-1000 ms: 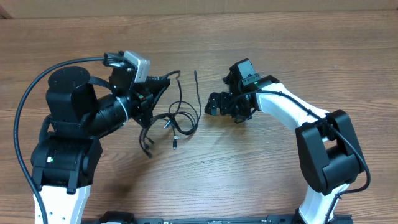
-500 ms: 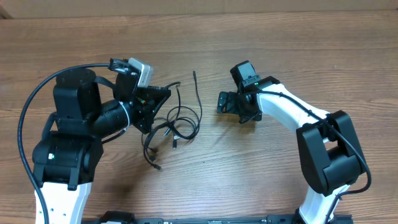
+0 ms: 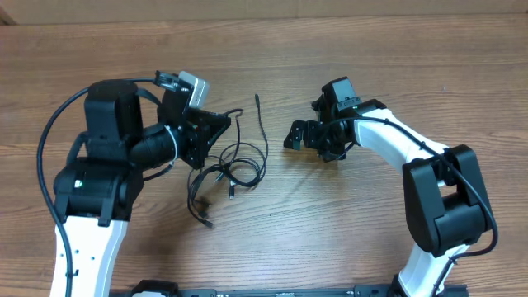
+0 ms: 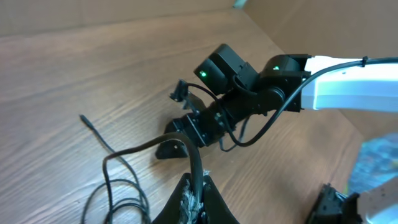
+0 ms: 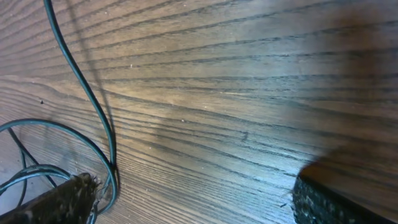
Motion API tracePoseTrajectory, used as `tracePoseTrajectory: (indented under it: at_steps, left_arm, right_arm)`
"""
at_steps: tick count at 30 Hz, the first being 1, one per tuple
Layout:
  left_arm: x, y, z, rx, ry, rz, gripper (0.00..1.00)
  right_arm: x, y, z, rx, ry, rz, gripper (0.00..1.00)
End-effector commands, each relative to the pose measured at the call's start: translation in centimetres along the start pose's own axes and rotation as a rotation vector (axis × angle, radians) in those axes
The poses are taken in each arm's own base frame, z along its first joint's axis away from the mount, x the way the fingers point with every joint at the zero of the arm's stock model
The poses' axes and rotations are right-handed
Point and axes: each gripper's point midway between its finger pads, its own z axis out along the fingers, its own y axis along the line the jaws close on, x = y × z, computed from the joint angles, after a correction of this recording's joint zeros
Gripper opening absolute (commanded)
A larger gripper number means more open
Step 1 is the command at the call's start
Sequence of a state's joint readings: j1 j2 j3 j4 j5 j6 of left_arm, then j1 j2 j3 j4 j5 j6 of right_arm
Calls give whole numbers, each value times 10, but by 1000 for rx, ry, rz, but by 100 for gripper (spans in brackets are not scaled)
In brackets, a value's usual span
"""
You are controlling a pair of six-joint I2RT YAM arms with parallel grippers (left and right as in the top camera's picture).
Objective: Untangle cables
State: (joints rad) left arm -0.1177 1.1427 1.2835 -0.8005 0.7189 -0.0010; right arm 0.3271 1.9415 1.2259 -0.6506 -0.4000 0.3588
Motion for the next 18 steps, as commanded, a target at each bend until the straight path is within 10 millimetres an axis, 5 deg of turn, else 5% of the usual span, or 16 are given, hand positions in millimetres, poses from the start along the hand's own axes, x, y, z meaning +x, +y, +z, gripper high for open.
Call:
tracePoseTrajectory:
  at_steps: [1, 7, 16, 18]
  left_arm:
    - [-2, -8, 3, 64, 4, 2, 4]
    - [2, 2, 10, 43, 28, 29, 4]
    - [44, 65, 26, -218, 218, -90, 4]
    - [56, 79, 29, -272, 270, -123, 25]
  right_arm:
    - [7, -18, 3, 74, -7, 0, 100]
    - [4, -28, 3, 125, -31, 78, 100]
    - [3, -36, 2, 165, -47, 126, 100]
    - [3, -36, 2, 165, -48, 126, 100]
